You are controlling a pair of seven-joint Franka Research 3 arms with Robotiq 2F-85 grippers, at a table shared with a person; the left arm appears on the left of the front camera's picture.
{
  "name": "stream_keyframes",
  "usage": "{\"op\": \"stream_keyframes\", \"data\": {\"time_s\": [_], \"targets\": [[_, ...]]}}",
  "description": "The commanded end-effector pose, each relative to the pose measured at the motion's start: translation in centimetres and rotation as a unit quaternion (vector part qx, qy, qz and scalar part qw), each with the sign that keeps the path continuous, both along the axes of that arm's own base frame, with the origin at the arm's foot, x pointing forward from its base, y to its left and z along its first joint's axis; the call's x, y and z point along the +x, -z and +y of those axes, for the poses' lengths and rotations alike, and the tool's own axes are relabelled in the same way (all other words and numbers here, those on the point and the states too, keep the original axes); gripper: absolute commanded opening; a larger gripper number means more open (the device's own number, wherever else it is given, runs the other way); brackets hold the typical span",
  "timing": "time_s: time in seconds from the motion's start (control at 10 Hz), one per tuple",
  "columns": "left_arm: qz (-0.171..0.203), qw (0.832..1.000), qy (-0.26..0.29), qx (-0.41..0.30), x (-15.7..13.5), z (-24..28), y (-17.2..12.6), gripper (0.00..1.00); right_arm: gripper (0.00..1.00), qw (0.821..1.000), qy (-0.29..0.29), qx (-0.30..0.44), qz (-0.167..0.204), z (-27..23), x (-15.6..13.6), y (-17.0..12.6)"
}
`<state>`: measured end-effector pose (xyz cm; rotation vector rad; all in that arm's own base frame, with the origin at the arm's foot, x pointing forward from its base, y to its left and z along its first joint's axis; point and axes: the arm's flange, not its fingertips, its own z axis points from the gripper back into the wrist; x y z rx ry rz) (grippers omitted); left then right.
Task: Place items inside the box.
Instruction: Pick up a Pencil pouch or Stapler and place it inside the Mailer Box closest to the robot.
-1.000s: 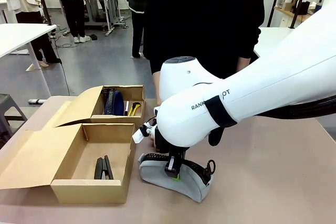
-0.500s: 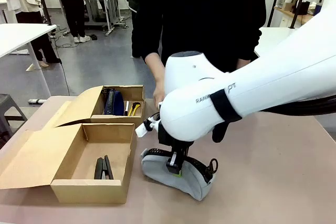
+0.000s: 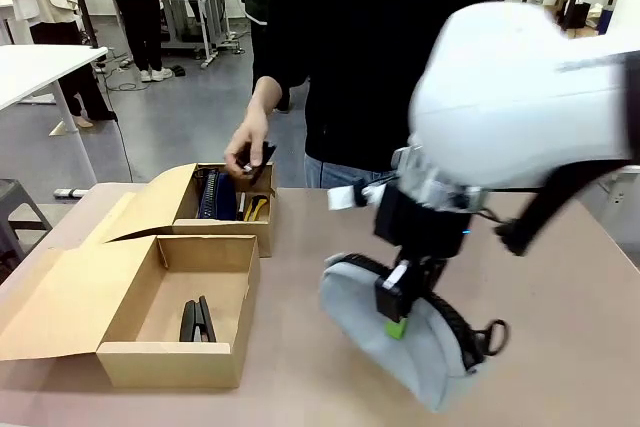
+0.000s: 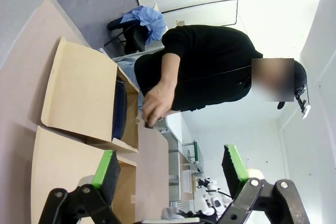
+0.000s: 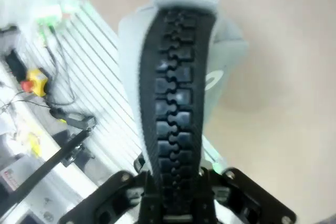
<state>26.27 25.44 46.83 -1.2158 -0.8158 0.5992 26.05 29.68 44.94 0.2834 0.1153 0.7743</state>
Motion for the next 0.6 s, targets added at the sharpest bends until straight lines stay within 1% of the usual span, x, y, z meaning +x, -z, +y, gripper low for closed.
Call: {"op": "stream_keyframes", "data": {"time_s": [0.0,0.1,0.2,0.3,0.4,0.5], "targets": [[-0.018,1.0,-0.001,-0.003,0.0,0.0,0.1,1.0,0.0,0.976,0.197,0.048,-0.075,-4.1,-1.4,-1.0],[-0.018,1.0,-0.001,-0.003,0.0,0.0,0.1,1.0,0.0,1.0,0.0,0.0,0.0,0.0,0.0,0.0],[-0.018,1.0,-0.001,-0.003,0.0,0.0,0.1,1.0,0.0,1.0,0.0,0.0,0.0,0.0,0.0,0.0],[-0.018,1.0,-0.001,-0.003,0.0,0.0,0.1,1.0,0.08,0.996,0.078,0.027,-0.018,-3.0,-1.4,-1.8],[-0.018,1.0,-0.001,-0.003,0.0,0.0,0.1,1.0,0.08,0.981,0.161,0.111,-0.019,-0.2,0.2,-1.9],[-0.018,1.0,-0.001,-0.003,0.0,0.0,0.1,1.0,0.08,0.945,0.265,0.188,-0.044,3.4,1.6,-3.0]]}}
